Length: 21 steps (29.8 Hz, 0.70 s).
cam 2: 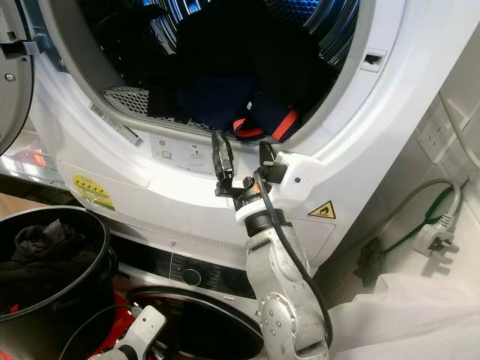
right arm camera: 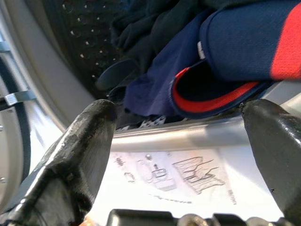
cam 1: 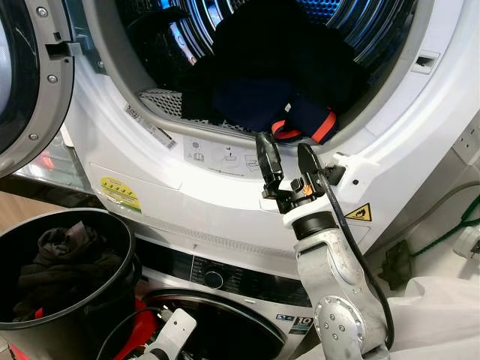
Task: Clothes washing
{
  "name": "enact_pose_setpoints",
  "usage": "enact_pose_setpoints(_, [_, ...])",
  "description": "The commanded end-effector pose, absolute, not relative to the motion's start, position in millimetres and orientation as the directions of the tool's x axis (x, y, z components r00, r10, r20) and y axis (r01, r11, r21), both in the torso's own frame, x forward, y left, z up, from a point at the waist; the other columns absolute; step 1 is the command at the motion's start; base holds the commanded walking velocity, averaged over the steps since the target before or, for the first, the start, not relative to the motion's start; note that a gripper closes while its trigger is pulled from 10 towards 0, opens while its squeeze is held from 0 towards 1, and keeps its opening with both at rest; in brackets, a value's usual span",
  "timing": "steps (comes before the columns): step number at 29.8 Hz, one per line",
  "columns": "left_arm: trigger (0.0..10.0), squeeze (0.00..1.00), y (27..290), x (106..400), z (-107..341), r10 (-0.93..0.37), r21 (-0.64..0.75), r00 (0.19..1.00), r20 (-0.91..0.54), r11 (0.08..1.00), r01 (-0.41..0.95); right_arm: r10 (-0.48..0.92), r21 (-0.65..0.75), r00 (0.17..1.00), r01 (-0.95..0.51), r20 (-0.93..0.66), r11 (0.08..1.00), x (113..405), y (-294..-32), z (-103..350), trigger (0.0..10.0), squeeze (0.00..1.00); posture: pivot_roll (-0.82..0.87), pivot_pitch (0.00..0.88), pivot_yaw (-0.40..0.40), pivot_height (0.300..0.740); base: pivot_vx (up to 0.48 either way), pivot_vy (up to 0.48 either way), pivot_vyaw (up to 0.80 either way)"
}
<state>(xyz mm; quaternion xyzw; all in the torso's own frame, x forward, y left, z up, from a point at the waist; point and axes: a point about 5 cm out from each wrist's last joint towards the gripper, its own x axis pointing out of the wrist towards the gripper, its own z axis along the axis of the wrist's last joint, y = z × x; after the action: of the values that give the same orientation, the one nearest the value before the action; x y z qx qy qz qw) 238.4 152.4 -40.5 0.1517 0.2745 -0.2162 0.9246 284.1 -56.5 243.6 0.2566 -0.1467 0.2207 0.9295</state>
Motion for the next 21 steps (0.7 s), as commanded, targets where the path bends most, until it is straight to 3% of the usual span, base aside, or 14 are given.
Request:
enact_pose_setpoints(1, [10.0, 0.0, 150.6, 235.1, -43.1, -0.321, 0.164, 0.747, -0.582, 0.854, 0.495, 0.393, 0.461, 0.83, -0.55, 0.395, 0.697, 279.3, -36.1, 248.7, 10.0, 0.0, 0.1, 0.0, -0.106, 0.74, 0.0, 0.0, 0.0])
enact_pose_setpoints(10, [10.0, 0.0, 149.5, 234.2, -43.9, -0.328, 0.16, 0.741, -0.586, 0.85, 0.502, 0.577, 0.438, 0.7, -0.714, 0.422, 0.547, 252.0, -39.8, 242.9, 10.0, 0.0, 0.08, 0.0, -0.104, 0.74, 0.0, 0.0, 0.0])
enact_pose_setpoints(18, [10.0, 0.0, 148.0, 235.7, -42.9, -0.33, 0.16, 0.744, -0.582, 0.85, 0.502, 0.499, 0.413, 0.775, -0.63, 0.388, 0.657, 266.2, -46.2, 243.1, 10.0, 0.0, 0.08, 0.0, -0.106, 0.74, 0.0, 0.0, 0.0])
enact_pose_setpoints(21, [10.0, 0.0, 149.1, 234.3, -43.9, -0.325, 0.159, 0.743, -0.585, 0.853, 0.498, 0.483, 0.425, 0.774, -0.63, 0.41, 0.65, 267.9, -48.1, 246.5, 10.0, 0.0, 0.08, 0.0, -0.103, 0.74, 0.0, 0.0, 0.0])
